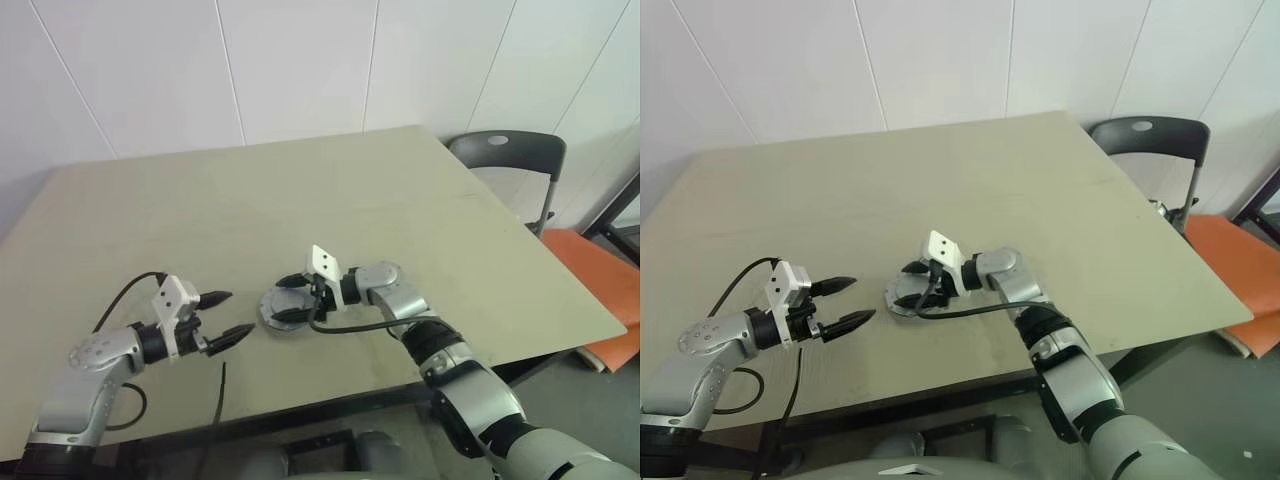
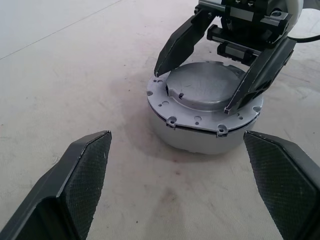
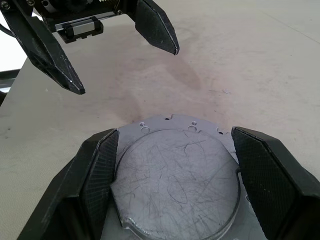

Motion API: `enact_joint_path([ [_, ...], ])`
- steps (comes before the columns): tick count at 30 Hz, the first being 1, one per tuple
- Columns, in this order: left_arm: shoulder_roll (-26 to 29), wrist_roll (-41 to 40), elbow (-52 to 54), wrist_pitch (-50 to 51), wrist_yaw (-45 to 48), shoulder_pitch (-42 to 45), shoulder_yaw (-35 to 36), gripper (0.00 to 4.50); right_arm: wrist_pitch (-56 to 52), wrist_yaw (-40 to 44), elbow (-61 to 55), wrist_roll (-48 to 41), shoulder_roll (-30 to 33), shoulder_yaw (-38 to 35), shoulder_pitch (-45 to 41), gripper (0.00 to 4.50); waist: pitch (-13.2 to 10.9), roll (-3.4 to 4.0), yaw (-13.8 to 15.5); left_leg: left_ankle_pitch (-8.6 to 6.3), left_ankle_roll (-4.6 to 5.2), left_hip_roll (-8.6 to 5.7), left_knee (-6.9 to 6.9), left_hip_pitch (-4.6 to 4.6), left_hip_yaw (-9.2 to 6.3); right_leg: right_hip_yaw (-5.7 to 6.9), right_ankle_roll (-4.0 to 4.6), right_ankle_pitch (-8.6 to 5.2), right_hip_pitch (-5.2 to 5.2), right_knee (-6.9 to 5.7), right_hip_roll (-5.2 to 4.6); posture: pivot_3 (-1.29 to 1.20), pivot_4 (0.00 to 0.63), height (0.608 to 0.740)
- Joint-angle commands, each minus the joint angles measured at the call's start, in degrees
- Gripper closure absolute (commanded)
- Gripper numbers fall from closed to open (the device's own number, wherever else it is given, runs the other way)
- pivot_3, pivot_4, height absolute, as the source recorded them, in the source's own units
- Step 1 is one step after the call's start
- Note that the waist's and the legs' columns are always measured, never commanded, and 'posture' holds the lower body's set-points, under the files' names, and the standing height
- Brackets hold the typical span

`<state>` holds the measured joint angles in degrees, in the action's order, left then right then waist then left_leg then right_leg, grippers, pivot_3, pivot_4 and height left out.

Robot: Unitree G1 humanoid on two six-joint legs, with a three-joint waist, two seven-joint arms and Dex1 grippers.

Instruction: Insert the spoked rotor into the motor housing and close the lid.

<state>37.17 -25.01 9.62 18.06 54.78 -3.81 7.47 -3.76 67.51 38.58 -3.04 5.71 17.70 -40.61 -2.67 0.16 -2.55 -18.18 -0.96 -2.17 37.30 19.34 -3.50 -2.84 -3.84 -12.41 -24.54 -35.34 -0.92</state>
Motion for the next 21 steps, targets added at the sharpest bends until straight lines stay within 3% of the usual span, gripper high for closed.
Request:
enact_joint_path([
  [1, 0.37, -0.02, 0.91, -0.92, 0.22, 0.36, 0.29, 0.00, -0.32, -0.78, 0.81, 1.19, 0.23, 0.80, 0.19, 1.22, 0.00, 0.00, 0.00, 0.00, 0.00, 0.00, 0.01, 0.00, 0.00, 0.00, 0.00, 0.00, 0.00, 0.00, 0.00, 0.00, 0.000, 0.740],
  [9, 0.45, -0.18, 1.53, -0.27, 0.01, 0.52, 0.25, 0.00, 2.51, -2.33, 3.17, 4.38, 1.10, 3.10, 1.27, 1.22, 0.06, -0.04, -0.03, 0.00, 0.00, 0.00, 0.07, -0.17, 0.00, 0.00, 0.01, 0.00, 0.14, -0.14, 0.02, 0.00, 0.000, 0.740],
  [21, 0.43, -0.30, 1.67, 0.53, -0.02, 1.50, -0.11, 0.00, 2.32, -4.34, 5.09, 6.57, 2.41, 5.38, 2.23, 1.22, 0.09, -0.05, -0.04, 0.01, 0.00, 0.06, 0.06, -1.49, 0.00, -0.02, 0.04, -0.30, 1.48, -0.05, 0.12, 0.00, 0.000, 0.740],
])
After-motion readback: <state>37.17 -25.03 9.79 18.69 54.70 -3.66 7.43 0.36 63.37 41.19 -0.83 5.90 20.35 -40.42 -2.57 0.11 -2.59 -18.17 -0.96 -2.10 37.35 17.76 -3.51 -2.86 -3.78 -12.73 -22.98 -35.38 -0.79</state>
